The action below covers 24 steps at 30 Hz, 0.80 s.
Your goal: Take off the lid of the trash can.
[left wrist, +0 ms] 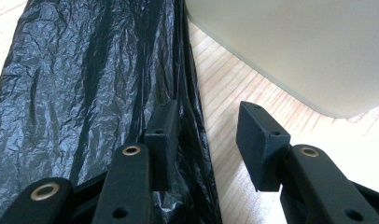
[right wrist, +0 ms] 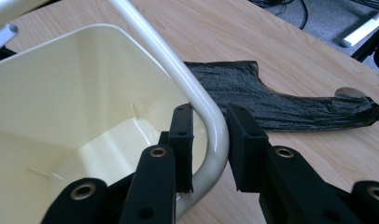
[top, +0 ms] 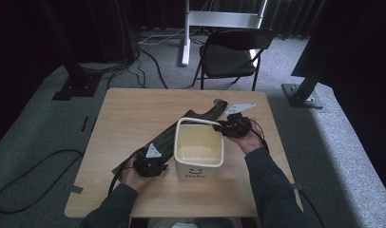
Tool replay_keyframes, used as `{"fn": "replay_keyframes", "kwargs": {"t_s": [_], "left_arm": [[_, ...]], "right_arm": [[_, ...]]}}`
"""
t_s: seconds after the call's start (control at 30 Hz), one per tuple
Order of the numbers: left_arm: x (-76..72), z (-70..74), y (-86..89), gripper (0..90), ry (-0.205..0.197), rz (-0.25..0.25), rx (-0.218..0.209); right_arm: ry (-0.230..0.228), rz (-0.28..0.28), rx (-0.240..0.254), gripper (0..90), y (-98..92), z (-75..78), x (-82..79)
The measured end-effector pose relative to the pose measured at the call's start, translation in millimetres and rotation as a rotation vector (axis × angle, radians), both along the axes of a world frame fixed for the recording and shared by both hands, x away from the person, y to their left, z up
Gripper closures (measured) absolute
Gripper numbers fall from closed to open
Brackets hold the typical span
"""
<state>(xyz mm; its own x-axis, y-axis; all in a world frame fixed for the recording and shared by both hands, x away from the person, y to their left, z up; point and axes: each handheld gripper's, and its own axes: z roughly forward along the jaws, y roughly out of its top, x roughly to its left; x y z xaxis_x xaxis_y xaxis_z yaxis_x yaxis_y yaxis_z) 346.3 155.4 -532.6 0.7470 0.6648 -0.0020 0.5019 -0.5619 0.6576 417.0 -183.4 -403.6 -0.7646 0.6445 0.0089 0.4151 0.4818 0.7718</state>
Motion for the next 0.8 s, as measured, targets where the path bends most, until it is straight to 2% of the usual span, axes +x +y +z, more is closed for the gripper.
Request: {"fn": "replay_keyframes", "kwargs": {"t_s": [0.2, 0.63, 0.73, 0.8], "left_arm": [[-0.1, 0.2, -0.1, 59.0, 0.001, 0.000, 0.001], [0.0, 0.1, 0.0, 59.0, 0.001, 0.001, 0.001], [0.0, 0.2, 0.0, 59.0, 0.002, 0.000, 0.001], [0.0, 0.2, 0.1, 59.0, 0.002, 0.000, 0.001]], "right_arm": [[0.002, -0.002, 0.042, 73.8, -9.4, 5.0, -2.0], [0.004, 0.002, 0.082, 74.4, -19.6, 12.5, -5.2], [0.011, 0.011, 0.105, 74.5, -22.9, 14.9, -6.3], [0.008, 0.011, 0.101, 74.6, -24.3, 16.6, -7.3]]}}
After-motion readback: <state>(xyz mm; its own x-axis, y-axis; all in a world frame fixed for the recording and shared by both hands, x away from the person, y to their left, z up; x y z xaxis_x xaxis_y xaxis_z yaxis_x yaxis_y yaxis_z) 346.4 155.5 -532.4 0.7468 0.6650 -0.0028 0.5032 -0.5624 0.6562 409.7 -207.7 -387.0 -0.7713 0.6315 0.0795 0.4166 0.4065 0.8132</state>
